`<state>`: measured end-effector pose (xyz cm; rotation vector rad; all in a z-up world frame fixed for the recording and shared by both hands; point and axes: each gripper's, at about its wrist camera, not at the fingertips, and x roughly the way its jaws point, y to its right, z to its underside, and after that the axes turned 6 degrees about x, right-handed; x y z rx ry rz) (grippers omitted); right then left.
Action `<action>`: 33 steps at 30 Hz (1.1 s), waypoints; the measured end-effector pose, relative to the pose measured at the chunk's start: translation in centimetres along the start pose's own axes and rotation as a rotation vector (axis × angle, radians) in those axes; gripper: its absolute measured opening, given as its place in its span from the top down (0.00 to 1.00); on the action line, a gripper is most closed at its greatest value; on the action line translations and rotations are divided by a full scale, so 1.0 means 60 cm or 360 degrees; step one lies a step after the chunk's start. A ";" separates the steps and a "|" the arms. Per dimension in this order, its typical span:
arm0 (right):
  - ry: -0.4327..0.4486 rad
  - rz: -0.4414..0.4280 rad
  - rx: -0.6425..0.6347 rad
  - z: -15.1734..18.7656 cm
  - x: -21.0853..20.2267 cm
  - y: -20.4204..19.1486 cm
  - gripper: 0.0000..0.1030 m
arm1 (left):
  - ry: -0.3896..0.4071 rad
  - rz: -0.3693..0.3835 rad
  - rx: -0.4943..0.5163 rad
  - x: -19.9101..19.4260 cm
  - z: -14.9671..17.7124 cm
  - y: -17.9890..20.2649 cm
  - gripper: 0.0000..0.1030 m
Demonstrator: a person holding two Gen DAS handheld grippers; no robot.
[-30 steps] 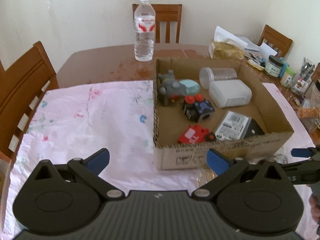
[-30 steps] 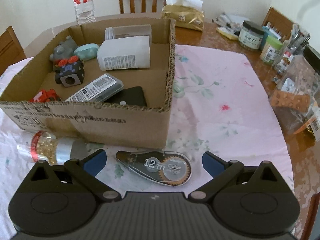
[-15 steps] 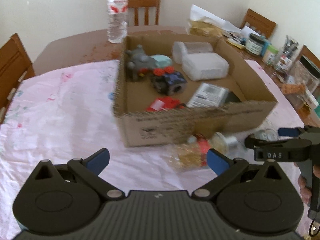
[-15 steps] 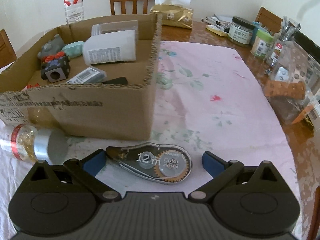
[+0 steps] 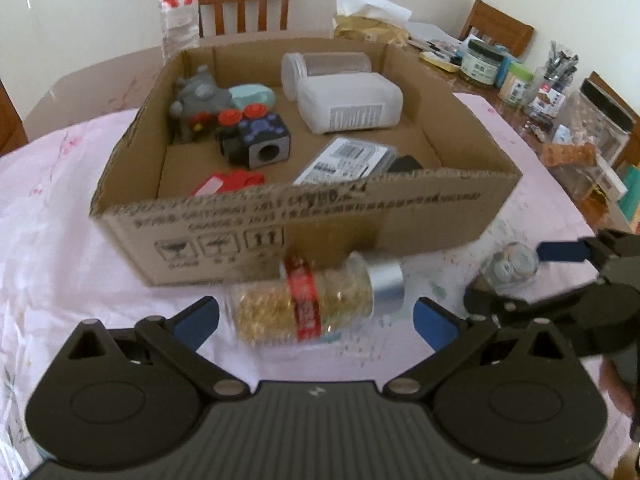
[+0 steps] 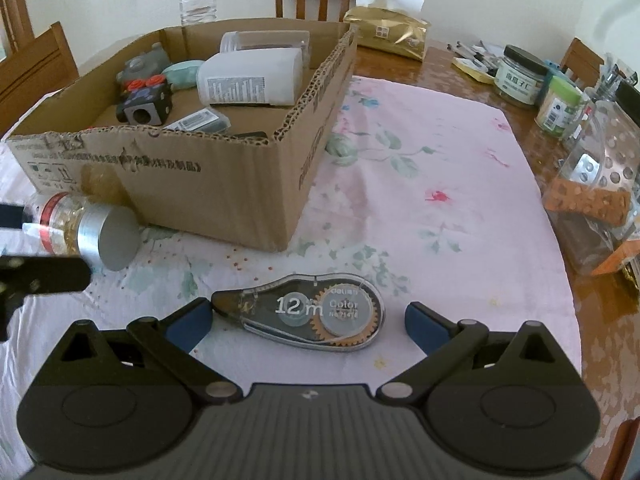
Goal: Organize rigid objects
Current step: 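Grasp the gold-capsule jar with the left tool while the right tool grips the correction tape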
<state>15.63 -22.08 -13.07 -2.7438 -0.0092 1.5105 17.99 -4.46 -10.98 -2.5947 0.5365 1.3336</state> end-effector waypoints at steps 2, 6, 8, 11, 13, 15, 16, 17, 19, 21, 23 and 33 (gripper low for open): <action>0.0003 -0.0003 -0.0004 0.001 0.000 0.000 0.00 | 0.0008 -0.0039 -0.0002 0.008 -0.006 0.006 0.01; 0.0004 -0.0004 -0.0006 0.001 -0.001 0.000 0.00 | 0.0014 -0.0103 -0.0010 0.020 -0.010 0.012 0.01; 0.0009 -0.0005 -0.0005 0.001 -0.001 0.000 0.00 | 0.0008 -0.0108 -0.0015 0.023 -0.011 0.013 0.01; 0.0024 -0.0004 -0.0002 0.004 -0.002 0.000 0.00 | 0.0003 -0.0106 -0.0025 0.029 -0.013 0.012 0.03; 0.0031 -0.0004 -0.0001 0.006 -0.002 -0.001 0.00 | -0.0013 -0.0103 -0.0027 0.032 -0.014 0.011 0.05; 0.0037 -0.0003 0.0001 0.006 -0.002 -0.001 0.00 | -0.0014 -0.0087 -0.0039 0.032 -0.014 0.007 0.05; 0.0037 0.0000 0.0004 0.006 -0.003 -0.002 0.00 | -0.0017 -0.0092 -0.0050 0.031 -0.013 0.004 0.05; 0.0035 0.0002 0.0008 0.006 -0.002 -0.002 0.00 | -0.0017 -0.0106 -0.0055 0.029 -0.011 0.001 0.05; 0.0030 0.0007 0.0013 0.003 -0.002 -0.004 0.00 | -0.0021 -0.0143 -0.0054 0.024 -0.004 -0.005 0.05; 0.0027 0.0011 0.0018 0.002 -0.001 -0.008 0.00 | -0.0025 -0.0168 -0.0052 0.018 0.003 -0.012 0.05; 0.0025 0.0008 0.0015 0.000 0.000 -0.011 0.00 | -0.0032 -0.0195 -0.0060 0.011 0.011 -0.022 0.05; 0.0011 -0.0033 -0.0040 -0.004 0.003 -0.039 0.00 | -0.0018 -0.0250 -0.0119 -0.003 0.028 -0.041 0.05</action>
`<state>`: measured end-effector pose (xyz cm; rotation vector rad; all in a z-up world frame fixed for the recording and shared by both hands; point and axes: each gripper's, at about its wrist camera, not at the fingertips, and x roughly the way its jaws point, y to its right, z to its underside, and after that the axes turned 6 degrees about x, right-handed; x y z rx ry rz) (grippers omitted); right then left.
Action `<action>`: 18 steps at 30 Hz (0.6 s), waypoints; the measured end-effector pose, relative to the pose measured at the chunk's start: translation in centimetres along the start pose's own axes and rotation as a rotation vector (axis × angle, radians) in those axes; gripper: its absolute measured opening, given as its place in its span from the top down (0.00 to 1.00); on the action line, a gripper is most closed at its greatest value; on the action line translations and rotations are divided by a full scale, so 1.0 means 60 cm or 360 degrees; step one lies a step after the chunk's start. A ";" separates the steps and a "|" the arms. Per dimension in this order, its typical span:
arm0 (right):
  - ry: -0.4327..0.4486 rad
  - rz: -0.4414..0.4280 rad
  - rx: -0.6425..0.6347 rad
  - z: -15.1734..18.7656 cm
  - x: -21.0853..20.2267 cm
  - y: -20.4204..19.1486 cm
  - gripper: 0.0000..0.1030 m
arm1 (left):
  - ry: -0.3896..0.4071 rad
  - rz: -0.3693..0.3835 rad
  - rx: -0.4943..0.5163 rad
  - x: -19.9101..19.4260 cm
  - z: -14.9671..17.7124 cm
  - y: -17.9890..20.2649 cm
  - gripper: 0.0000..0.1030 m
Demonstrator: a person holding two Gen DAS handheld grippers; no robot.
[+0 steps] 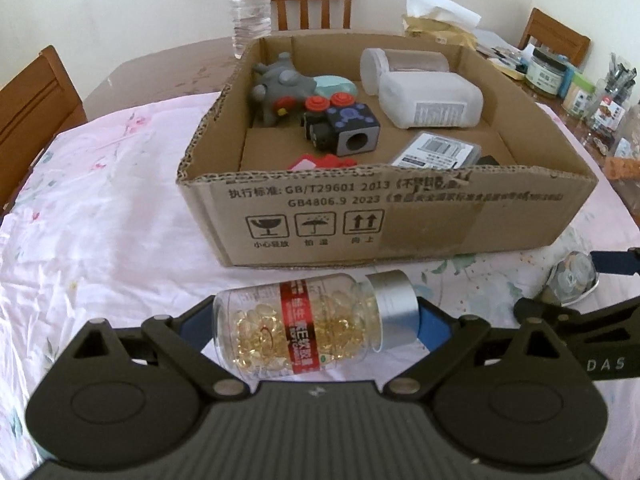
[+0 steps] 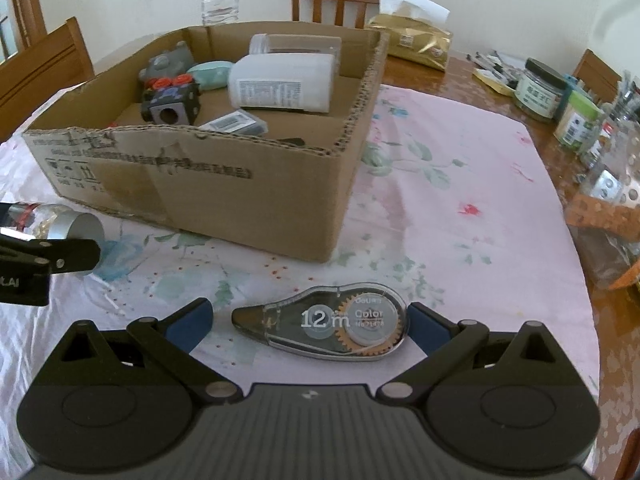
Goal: Organize rigid objects
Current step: 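Grasp the gold-capsule jar with the left tool while the right tool grips the correction tape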
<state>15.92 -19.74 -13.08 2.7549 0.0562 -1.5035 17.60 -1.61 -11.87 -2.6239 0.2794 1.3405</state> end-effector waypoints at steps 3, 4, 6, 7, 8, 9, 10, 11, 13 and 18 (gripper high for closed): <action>0.0002 -0.0006 -0.0007 -0.001 0.000 0.001 0.00 | -0.0001 -0.0013 0.0005 0.002 0.001 0.002 0.05; 0.0002 -0.0009 -0.0013 0.000 -0.001 0.001 0.00 | -0.0005 -0.0010 0.0006 0.003 0.002 0.002 0.05; 0.0003 -0.0016 -0.0021 0.000 -0.001 0.003 0.00 | -0.0008 -0.0012 0.0013 0.004 0.002 0.003 0.05; 0.0007 -0.0020 -0.0027 0.000 -0.001 0.004 0.00 | -0.0004 -0.0017 0.0026 0.003 0.002 0.004 0.05; 0.0009 -0.0023 -0.0032 0.001 -0.001 0.006 0.00 | -0.0001 -0.0023 0.0038 0.002 0.002 0.005 0.05; 0.0009 -0.0023 -0.0030 0.000 -0.001 0.007 0.00 | -0.0002 -0.0027 0.0044 0.002 0.002 0.007 0.05; 0.0007 -0.0020 -0.0021 0.000 -0.001 0.009 0.00 | -0.0001 -0.0030 0.0043 0.002 0.001 0.007 0.05; 0.0007 -0.0016 -0.0018 -0.001 -0.002 0.008 0.01 | 0.0002 -0.0033 0.0042 0.001 0.001 0.007 0.05; 0.0009 -0.0013 -0.0021 0.000 -0.004 0.005 0.03 | 0.0006 -0.0039 0.0042 0.001 0.000 0.008 0.05; 0.0009 -0.0013 -0.0017 -0.001 -0.008 0.002 0.10 | -0.0006 -0.0041 0.0043 0.000 -0.001 0.008 0.05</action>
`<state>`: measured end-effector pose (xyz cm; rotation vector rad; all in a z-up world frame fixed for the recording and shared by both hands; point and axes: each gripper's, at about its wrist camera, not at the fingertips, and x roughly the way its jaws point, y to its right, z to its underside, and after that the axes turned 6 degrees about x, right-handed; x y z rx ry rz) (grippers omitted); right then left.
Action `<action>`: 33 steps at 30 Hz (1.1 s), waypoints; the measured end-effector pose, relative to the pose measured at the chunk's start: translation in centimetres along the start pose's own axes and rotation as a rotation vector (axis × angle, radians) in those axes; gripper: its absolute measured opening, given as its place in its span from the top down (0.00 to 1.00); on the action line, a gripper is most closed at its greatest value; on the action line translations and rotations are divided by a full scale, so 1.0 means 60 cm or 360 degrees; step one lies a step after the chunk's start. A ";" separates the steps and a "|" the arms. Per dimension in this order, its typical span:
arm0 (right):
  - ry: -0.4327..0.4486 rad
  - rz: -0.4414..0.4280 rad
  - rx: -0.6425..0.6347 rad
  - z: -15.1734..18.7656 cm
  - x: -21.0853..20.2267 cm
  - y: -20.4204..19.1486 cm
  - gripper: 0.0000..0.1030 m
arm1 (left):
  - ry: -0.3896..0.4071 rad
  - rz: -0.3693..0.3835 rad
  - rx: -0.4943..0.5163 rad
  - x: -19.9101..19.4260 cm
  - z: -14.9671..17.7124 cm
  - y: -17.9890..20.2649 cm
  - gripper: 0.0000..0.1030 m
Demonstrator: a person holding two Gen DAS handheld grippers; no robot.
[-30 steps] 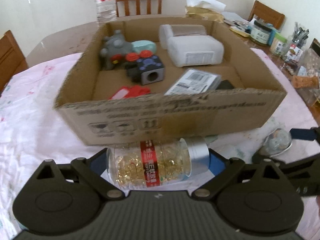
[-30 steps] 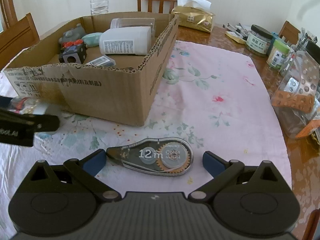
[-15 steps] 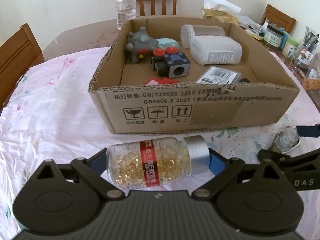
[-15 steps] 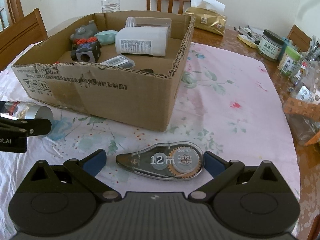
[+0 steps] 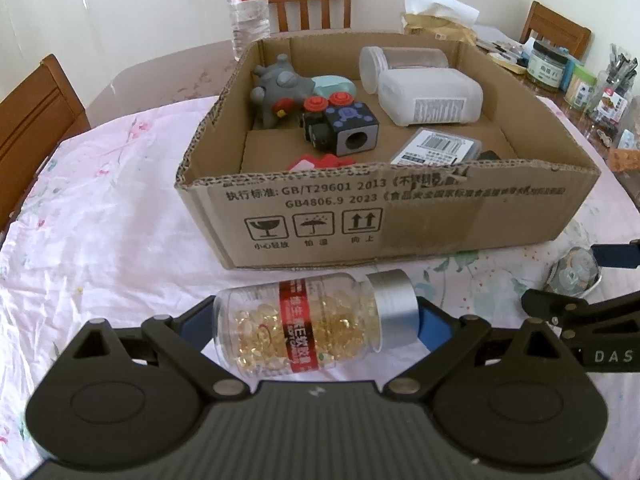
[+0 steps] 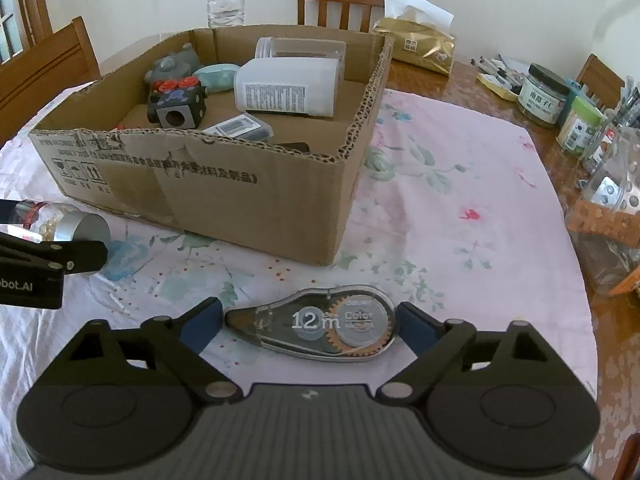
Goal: Organize rigid objects
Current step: 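Grasp the gold-capsule jar with the left tool while the right tool grips the correction tape, then carry the capsule jar and correction tape into the box and release both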
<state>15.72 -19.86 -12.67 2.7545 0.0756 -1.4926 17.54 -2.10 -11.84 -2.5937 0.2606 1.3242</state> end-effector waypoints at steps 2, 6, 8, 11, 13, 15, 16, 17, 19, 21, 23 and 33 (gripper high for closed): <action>-0.0003 -0.0002 0.0000 0.000 0.000 0.001 0.10 | -0.0007 0.0000 -0.0007 -0.002 -0.002 0.000 0.05; -0.0004 -0.0001 0.0001 -0.001 0.001 0.000 0.10 | -0.0010 0.0021 -0.0027 -0.006 -0.007 -0.003 0.05; -0.0005 0.0000 0.0001 -0.001 0.002 0.000 0.10 | -0.0008 0.0017 -0.0024 -0.006 -0.007 -0.004 0.05; -0.0016 0.0001 0.0001 -0.004 0.002 0.000 0.10 | -0.0018 0.0042 -0.0030 -0.006 -0.008 -0.007 0.07; -0.0029 0.0006 0.0001 -0.006 0.002 -0.001 0.10 | -0.0034 0.0066 -0.0018 -0.007 -0.009 -0.009 0.07; -0.0037 0.0005 -0.0007 -0.007 0.000 -0.001 0.10 | -0.0047 0.0089 -0.0011 -0.009 -0.009 -0.012 0.07; -0.0041 -0.0002 -0.0010 -0.009 -0.001 0.000 0.10 | -0.0056 0.0101 -0.0008 -0.010 -0.010 -0.014 0.07; -0.0046 -0.0010 -0.0008 -0.010 -0.004 0.001 0.10 | -0.0062 0.0109 -0.0002 -0.012 -0.010 -0.015 0.07; -0.0058 -0.0024 -0.0005 -0.014 -0.008 0.003 0.10 | -0.0073 0.0116 0.0026 -0.016 -0.011 -0.017 0.07; -0.0066 -0.0032 -0.0012 -0.017 -0.014 0.006 0.10 | -0.0073 0.0121 0.0066 -0.023 -0.012 -0.018 0.07; -0.0068 -0.0044 -0.0022 -0.020 -0.021 0.007 0.10 | -0.0074 0.0133 0.0097 -0.031 -0.014 -0.020 0.07; -0.0005 -0.0098 -0.0190 -0.052 -0.103 0.013 0.10 | -0.0064 0.0217 0.0247 -0.080 -0.024 -0.046 0.07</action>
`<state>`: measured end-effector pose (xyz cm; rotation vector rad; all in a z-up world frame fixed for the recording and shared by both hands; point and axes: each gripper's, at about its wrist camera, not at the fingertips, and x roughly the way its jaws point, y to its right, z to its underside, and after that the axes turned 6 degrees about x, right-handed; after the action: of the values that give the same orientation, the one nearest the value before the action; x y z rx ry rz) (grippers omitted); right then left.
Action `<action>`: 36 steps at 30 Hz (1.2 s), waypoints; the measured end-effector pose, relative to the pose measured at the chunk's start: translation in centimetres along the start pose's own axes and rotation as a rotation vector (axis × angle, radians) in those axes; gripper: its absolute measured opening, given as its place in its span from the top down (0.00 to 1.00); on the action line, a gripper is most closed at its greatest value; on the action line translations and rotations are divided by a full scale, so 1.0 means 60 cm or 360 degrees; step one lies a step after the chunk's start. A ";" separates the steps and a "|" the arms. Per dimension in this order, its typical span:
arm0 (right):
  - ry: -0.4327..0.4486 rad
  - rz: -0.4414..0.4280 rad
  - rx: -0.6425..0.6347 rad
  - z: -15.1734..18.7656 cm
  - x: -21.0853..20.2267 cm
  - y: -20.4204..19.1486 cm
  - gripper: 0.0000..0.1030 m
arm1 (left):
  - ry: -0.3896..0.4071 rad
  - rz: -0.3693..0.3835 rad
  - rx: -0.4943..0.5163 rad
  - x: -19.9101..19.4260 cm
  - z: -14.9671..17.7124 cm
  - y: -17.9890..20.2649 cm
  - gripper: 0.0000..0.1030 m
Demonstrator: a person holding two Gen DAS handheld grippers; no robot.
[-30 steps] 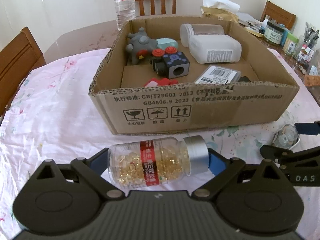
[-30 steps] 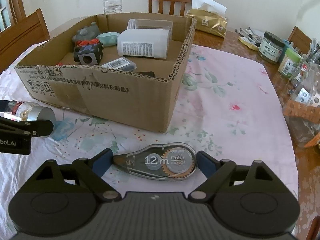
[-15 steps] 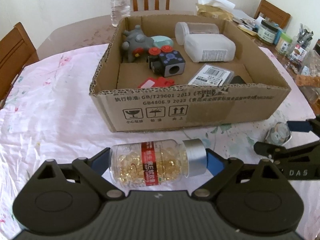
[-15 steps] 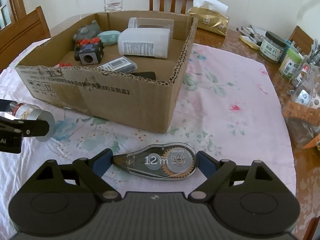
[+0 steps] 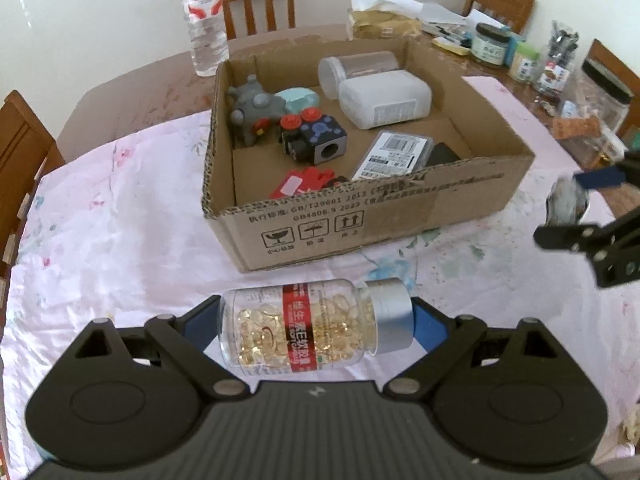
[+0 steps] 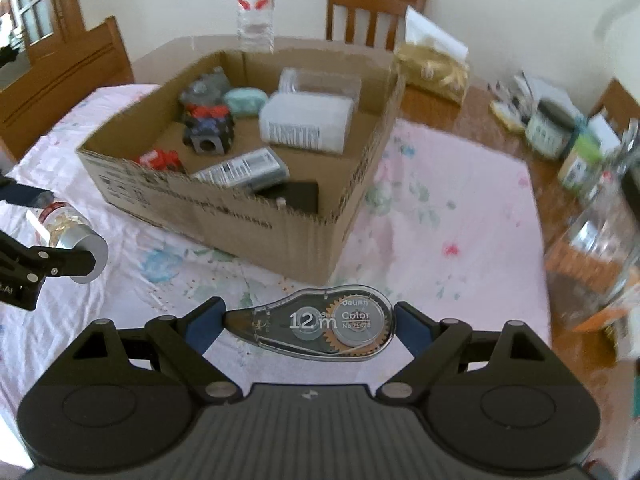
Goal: Organize rigid objects
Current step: 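Carry the capsule jar and correction tape into the box and release both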
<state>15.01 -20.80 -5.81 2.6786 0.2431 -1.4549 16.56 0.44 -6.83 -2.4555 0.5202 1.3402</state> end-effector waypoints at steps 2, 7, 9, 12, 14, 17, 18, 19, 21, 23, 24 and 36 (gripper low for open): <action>0.0060 -0.0014 -0.0079 -0.013 -0.025 -0.003 0.10 | 0.0011 0.0016 0.0016 -0.014 -0.005 -0.005 0.07; 0.0208 -0.0030 -0.0179 -0.061 -0.049 -0.013 0.10 | 0.0083 0.0025 0.0056 -0.053 -0.028 -0.017 0.07; 0.0247 -0.0039 -0.0199 -0.081 -0.042 -0.018 0.10 | 0.0113 0.0021 0.0063 -0.064 -0.037 -0.019 0.07; 0.0240 -0.0076 -0.0220 -0.112 -0.010 -0.025 0.10 | 0.0165 0.0015 0.0064 -0.078 -0.051 -0.025 0.07; 0.0210 -0.0087 -0.0211 -0.123 0.012 -0.027 0.10 | 0.0193 0.0011 0.0060 -0.084 -0.058 -0.030 0.07; 0.0161 -0.0058 -0.0211 -0.133 0.049 -0.034 0.10 | 0.0219 0.0000 0.0061 -0.087 -0.067 -0.036 0.07; 0.0150 -0.0050 -0.0215 -0.134 0.057 -0.035 0.10 | 0.0229 -0.0003 0.0060 -0.087 -0.071 -0.038 0.07; 0.0146 -0.0036 -0.0219 -0.136 0.067 -0.037 0.10 | 0.0234 -0.0005 0.0061 -0.086 -0.074 -0.040 0.07; 0.0140 -0.0024 -0.0233 -0.137 0.077 -0.042 0.07 | 0.0239 -0.0008 0.0060 -0.084 -0.081 -0.043 0.07; 0.0169 0.0006 -0.0255 -0.136 0.077 -0.048 0.00 | 0.0246 -0.0005 0.0064 -0.079 -0.089 -0.047 0.07; 0.0190 0.0012 -0.0263 -0.137 0.075 -0.050 0.00 | 0.0249 -0.0006 0.0067 -0.077 -0.092 -0.048 0.07; 0.0214 0.0064 -0.0165 -0.124 0.035 -0.034 0.00 | 0.0304 0.0020 0.0220 -0.023 -0.156 -0.038 0.07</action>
<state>21.89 -17.47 -3.51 2.6836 0.2644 -1.2177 23.84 -1.22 -0.56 -2.4815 0.6512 1.0419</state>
